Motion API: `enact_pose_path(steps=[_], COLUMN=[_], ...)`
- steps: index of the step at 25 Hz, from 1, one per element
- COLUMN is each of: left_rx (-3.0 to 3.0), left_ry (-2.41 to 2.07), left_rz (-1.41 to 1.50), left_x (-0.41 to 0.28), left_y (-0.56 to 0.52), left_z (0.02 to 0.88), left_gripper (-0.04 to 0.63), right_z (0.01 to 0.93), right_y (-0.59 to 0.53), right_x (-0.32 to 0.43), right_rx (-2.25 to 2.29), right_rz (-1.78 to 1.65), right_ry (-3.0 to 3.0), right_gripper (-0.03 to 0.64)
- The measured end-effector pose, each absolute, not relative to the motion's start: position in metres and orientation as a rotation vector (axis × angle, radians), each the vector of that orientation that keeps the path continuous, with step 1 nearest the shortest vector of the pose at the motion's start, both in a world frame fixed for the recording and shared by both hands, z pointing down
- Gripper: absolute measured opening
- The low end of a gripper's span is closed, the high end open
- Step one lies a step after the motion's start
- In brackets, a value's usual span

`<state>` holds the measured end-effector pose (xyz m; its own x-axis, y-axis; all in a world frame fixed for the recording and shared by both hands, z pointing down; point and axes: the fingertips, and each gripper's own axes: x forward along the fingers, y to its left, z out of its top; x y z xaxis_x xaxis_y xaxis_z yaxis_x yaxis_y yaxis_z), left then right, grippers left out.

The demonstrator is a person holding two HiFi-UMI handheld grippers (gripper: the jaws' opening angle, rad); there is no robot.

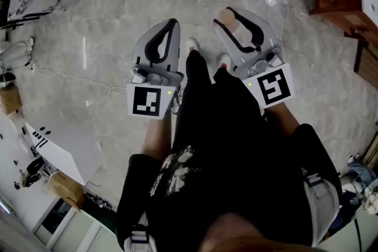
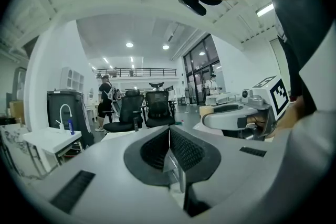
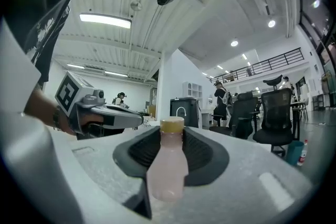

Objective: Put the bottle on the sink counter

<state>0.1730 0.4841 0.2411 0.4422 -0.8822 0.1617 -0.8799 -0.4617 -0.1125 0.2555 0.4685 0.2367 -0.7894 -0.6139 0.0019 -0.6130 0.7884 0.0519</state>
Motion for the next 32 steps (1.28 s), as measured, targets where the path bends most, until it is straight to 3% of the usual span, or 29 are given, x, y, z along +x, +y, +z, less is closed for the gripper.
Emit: enact_pose_path(steps=[32], left_rx=[-2.760], left_ry=[1.457], left_rz=[-0.294], left_x=[-0.033], left_y=[0.398], left_z=[0.244], left_gripper=[0.014], right_z=[0.198], right_y=[0.390], right_x=[0.077], right_rx=[1.150], right_rz=[-0.120], right_ry=[-2.883], right_gripper=[0.123])
